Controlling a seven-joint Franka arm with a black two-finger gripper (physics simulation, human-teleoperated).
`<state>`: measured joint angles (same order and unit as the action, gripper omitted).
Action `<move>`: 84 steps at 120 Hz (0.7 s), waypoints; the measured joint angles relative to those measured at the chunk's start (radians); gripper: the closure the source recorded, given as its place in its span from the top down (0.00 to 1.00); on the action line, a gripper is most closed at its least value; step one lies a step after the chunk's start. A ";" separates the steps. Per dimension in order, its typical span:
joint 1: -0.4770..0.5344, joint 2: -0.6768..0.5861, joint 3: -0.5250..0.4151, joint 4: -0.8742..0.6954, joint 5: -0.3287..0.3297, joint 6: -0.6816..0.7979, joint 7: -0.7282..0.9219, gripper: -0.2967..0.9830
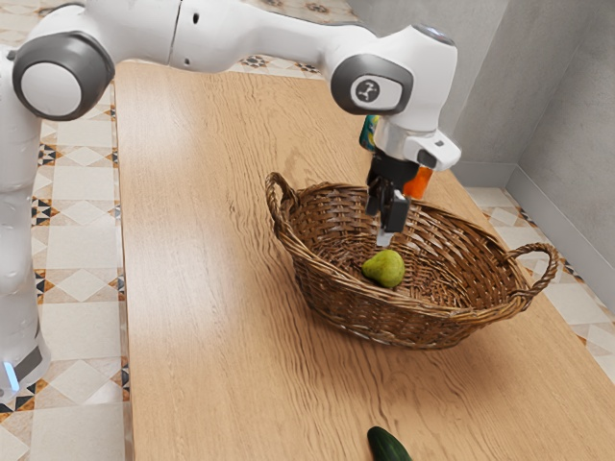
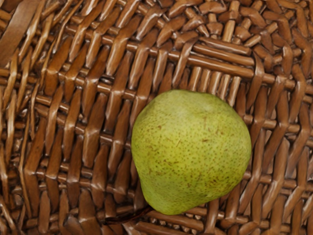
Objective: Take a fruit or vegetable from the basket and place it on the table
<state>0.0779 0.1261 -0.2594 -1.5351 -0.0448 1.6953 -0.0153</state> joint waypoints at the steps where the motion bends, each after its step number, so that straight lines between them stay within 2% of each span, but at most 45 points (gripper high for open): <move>1: -0.001 0.001 0.000 -0.002 0.001 0.001 0.000 0.77; 21: -0.041 0.011 -0.002 -0.033 0.006 0.028 0.000 0.77; 56: -0.038 0.023 -0.012 -0.024 0.026 0.045 0.002 0.77; 84: -0.041 0.106 -0.026 0.036 0.042 0.049 0.004 0.77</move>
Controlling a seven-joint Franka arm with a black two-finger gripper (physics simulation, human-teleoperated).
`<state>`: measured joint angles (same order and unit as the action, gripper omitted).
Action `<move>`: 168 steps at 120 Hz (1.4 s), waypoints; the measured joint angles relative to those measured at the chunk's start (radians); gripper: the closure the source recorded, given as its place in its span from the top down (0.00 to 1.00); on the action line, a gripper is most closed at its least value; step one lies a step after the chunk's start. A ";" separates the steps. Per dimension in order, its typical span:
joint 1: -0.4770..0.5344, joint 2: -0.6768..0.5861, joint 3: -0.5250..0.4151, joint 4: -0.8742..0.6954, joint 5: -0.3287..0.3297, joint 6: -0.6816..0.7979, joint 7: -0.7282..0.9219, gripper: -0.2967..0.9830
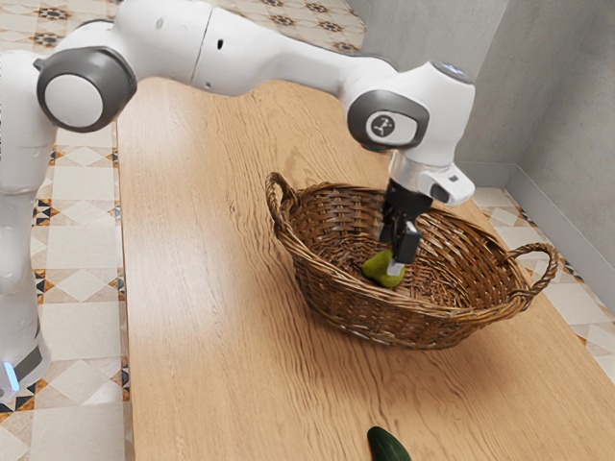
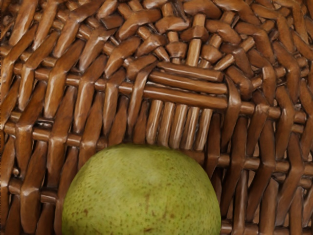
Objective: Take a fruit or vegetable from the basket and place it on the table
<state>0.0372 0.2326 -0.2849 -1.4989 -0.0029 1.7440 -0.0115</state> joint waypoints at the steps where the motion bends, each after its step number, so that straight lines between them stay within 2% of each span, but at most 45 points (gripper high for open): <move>1: 0.000 0.002 0.000 0.001 0.001 0.000 0.000 0.77; 52: 0.000 0.060 0.000 0.015 0.009 0.002 0.002 0.76; 65: 0.001 0.070 0.001 0.015 0.009 0.003 0.002 0.61; 79: 0.002 0.073 0.001 0.015 0.012 0.008 0.002 0.49; 106: 0.004 -0.080 -0.017 0.005 0.002 -0.011 0.008 0.47; 118: 0.022 -0.177 -0.089 0.012 -0.012 -0.054 0.013 0.47; 130: 0.085 -0.220 -0.264 0.038 -0.019 -0.090 0.017 0.48; 143: 0.064 -0.228 -0.392 0.088 -0.022 -0.127 0.021 0.47; 152: 0.015 -0.211 -0.460 0.128 -0.023 -0.146 0.023 0.47; 160: -0.069 -0.142 -0.495 0.185 -0.020 -0.157 0.025 0.47; 168: -0.068 -0.069 -0.499 0.235 -0.005 -0.162 0.025 0.46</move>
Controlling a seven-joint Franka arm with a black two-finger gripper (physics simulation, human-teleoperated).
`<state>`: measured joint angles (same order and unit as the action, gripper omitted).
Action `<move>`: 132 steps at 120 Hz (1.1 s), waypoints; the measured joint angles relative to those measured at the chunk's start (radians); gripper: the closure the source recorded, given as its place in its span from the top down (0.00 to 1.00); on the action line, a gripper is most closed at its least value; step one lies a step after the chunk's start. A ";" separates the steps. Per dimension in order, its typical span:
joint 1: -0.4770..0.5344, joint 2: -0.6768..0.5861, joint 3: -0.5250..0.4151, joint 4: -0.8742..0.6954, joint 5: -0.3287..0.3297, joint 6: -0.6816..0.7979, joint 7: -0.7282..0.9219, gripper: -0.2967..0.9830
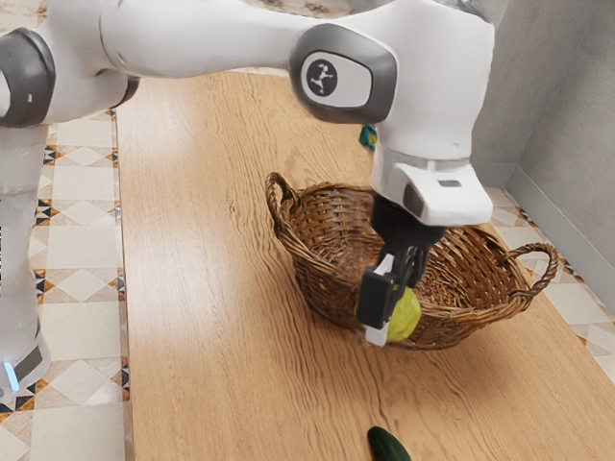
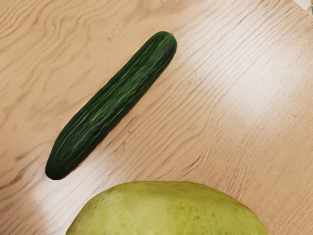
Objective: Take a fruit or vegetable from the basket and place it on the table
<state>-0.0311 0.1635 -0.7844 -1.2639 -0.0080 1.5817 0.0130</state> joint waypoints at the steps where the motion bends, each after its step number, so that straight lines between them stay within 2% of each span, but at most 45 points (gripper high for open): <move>1: 0.005 0.014 0.000 0.010 0.005 -0.001 0.000 0.45; 12: 0.002 0.135 0.005 0.106 0.083 -0.010 -0.007 0.44; 23: -0.147 0.162 0.122 0.145 0.125 -0.016 -0.014 0.45; 34: -0.198 0.181 0.161 0.170 0.147 -0.019 -0.025 0.44; 45: -0.241 0.290 0.179 0.281 0.194 -0.002 -0.037 0.44; 61: -0.359 0.451 0.273 0.434 0.252 0.044 -0.061 0.48; 78: -0.384 0.573 0.289 0.536 0.294 0.105 -0.081 0.49; 92: -0.390 0.601 0.289 0.566 0.325 0.144 -0.094 0.49; 112: -0.389 0.603 0.289 0.565 0.328 0.183 -0.107 0.67; 132: -0.387 0.602 0.288 0.554 0.330 0.217 -0.116 0.74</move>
<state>-0.4180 0.7654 -0.4960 -0.7101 0.3217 1.7988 -0.1028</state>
